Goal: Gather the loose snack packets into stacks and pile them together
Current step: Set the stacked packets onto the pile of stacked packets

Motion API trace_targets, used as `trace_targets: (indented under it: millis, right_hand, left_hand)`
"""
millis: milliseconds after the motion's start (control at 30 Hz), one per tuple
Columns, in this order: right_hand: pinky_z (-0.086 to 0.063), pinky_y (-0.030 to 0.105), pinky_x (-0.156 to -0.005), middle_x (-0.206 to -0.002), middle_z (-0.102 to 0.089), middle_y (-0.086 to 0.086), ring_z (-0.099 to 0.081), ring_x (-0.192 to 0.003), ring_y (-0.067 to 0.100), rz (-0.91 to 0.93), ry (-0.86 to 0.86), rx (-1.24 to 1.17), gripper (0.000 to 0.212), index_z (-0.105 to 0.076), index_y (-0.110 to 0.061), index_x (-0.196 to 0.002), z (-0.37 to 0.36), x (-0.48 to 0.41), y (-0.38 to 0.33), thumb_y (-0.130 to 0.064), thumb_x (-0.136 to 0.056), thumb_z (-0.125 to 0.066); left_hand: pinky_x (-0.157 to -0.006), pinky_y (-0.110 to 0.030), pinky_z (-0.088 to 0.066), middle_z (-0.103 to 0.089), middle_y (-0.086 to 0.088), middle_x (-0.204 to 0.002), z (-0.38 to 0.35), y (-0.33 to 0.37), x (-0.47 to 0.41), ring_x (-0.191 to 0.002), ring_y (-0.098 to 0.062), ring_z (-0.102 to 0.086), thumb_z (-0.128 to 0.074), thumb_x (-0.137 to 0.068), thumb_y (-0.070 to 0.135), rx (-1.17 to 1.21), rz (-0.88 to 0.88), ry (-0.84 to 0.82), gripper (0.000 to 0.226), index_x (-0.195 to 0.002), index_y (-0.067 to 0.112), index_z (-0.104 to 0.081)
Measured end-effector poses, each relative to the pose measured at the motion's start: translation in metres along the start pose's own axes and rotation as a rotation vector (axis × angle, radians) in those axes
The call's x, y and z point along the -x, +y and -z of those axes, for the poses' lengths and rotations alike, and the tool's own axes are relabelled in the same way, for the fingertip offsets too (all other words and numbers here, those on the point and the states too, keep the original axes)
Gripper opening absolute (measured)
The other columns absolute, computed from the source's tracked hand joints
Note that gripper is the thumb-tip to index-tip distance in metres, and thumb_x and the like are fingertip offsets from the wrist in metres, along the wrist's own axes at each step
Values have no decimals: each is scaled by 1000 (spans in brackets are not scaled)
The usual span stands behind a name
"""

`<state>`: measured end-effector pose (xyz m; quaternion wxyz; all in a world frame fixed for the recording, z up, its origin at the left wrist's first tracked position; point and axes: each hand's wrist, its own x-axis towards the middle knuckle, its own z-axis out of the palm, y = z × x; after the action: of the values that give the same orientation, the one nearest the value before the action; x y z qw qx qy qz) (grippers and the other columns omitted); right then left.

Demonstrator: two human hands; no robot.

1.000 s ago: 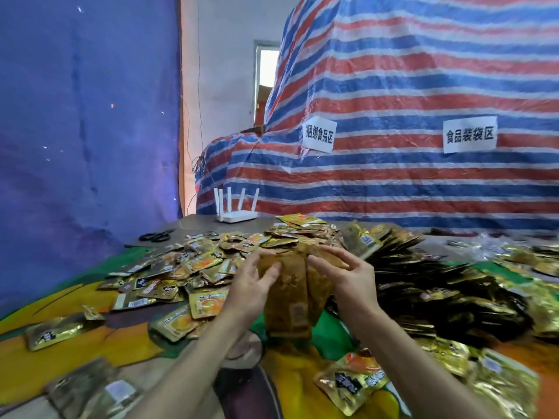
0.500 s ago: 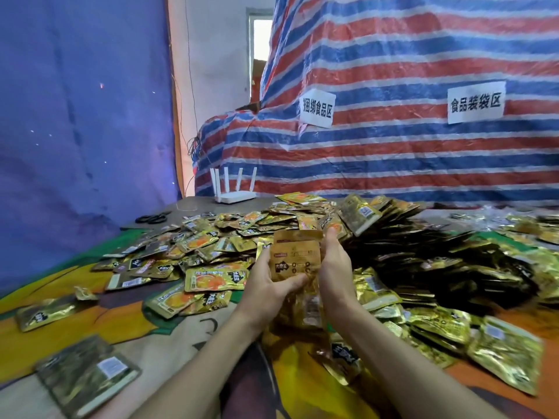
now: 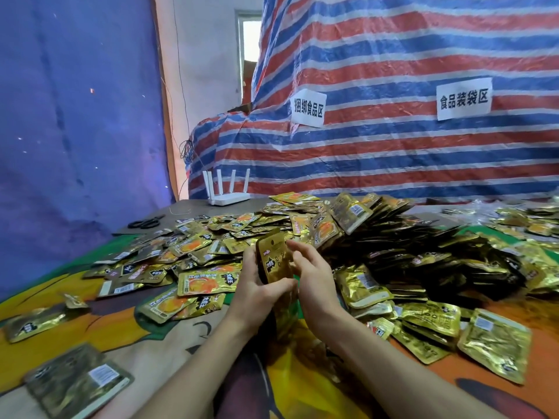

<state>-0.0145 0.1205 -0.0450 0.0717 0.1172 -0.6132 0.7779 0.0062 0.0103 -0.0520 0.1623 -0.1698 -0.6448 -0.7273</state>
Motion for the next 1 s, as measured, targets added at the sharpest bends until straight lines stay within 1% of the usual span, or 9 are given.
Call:
trace_targets:
  millis: [100,200,300,367,567,700,800,933,1000]
  right_hand:
    - [-60,29,-87,-107,-75,-1,-70,-106,15,17,-10,-30,31,-72,-25,-110,0,1,-3,-7,-102,-48]
    - [-59,37,-90,-98,-77,1,-72,-103,22,-2,-1,-119,36,-74,-24,-98,-1,2,-2,1,-99,-48]
    - [-58,44,-94,-108,-74,10,-69,-109,30,-39,-1,-189,34,-74,-18,-103,-3,-1,-1,3,-96,-48]
    - [-60,39,-81,-106,-72,13,-69,-103,30,-57,-3,-224,35,-73,-17,-100,-2,-3,0,5,-96,-46]
    - [-58,39,-82,-100,-73,7,-69,-100,26,-66,-70,-279,38,-73,-21,-94,4,-5,6,6,-95,-47]
    - [-53,17,-73,-102,-69,4,-68,-90,1,74,-76,13,18,-67,-19,-109,2,0,7,-8,-100,-57]
    - [-55,24,-87,-117,-64,3,-63,-102,5,196,-38,269,16,-63,-22,-114,3,4,3,-18,-99,-59]
    - [-55,28,-89,-112,-64,0,-63,-98,9,237,42,431,24,-64,-22,-109,15,11,-17,-11,-89,-67]
    - [-54,24,-82,-97,-67,-3,-63,-88,8,256,28,585,18,-69,-16,-103,28,14,-32,-7,-87,-66]
  left_hand:
    - [-73,-37,-59,-75,-13,-94,0,4,-1,-88,-29,-73,-71,-70,12,-82,-14,-35,33,-103,16,-73]
    - [-75,-47,-56,-73,-19,-88,4,6,0,-82,-32,-70,-69,-73,19,-59,32,-70,20,-92,13,-75]
    - [-63,-33,-54,-66,-10,-82,1,8,4,-75,-24,-66,-63,-70,8,17,88,-187,36,-105,4,-65]
    - [-59,-29,-52,-65,-8,-81,-2,8,6,-73,-21,-66,-62,-66,1,3,102,-232,47,-113,0,-58]
    - [-61,-26,-53,-70,-4,-82,-3,11,6,-75,-17,-69,-64,-67,6,-71,46,-226,43,-110,5,-64]
    - [-53,-21,-49,-65,1,-76,-9,1,5,-68,-11,-66,-56,-66,6,-83,19,-122,46,-112,4,-57]
    - [-57,-27,-52,-66,1,-78,-8,-1,5,-74,-17,-67,-53,-68,5,-47,6,-72,48,-116,4,-55]
    - [-67,-66,-48,-56,-18,-84,-6,-3,5,-79,-38,-56,-53,-67,6,-21,34,-32,39,-106,2,-52]
    - [-65,-58,-41,-48,-17,-81,-6,-3,5,-76,-36,-46,-54,-65,8,-53,35,-38,31,-94,0,-48]
